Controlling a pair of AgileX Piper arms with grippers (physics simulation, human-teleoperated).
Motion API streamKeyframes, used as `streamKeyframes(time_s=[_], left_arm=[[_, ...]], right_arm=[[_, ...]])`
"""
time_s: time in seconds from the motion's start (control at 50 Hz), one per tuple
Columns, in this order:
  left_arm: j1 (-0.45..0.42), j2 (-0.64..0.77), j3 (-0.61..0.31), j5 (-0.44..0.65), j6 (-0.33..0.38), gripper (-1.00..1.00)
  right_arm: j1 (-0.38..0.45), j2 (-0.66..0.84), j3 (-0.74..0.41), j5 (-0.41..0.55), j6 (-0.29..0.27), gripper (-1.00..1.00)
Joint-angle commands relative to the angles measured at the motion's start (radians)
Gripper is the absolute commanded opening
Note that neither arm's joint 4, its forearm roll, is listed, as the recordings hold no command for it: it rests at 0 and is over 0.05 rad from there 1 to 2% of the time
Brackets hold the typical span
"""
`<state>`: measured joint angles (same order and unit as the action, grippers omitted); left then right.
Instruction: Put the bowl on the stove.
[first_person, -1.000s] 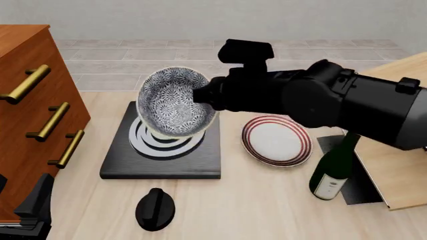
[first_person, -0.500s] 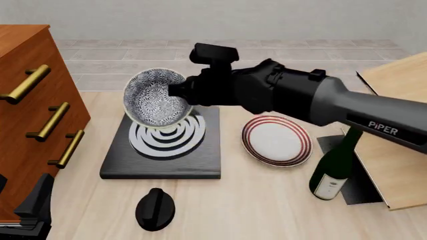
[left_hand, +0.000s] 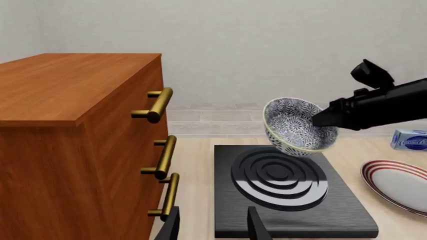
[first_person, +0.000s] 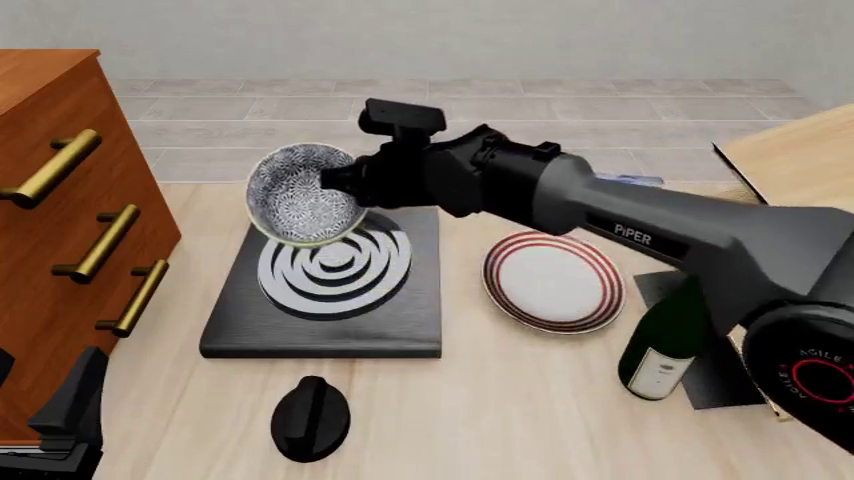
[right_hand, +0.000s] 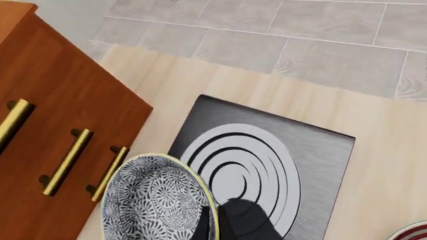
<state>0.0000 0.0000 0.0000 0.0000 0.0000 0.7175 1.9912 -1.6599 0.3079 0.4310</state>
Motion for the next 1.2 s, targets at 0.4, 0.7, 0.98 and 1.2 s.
streamKeyframes(time_s=[0.4,0.7,0.98,1.2], left_arm=[[0.0,0.0,0.0,0.0,0.0,1.0],[0.0,0.0,0.0,0.0,0.0,1.0],[0.0,0.0,0.0,0.0,0.0,1.0],[0.0,0.0,0.0,0.0,0.0,1.0]], right_arm=[[-0.062,0.133,-0.097,-0.02,0.041,-1.0],[-0.07,0.145,-0.064,-0.05,0.054,-1.0],[-0.067,0.177,-0.076,-0.062,0.067,-1.0],[-0.068,0.214,-0.082,-0.079,0.079,-1.0]])
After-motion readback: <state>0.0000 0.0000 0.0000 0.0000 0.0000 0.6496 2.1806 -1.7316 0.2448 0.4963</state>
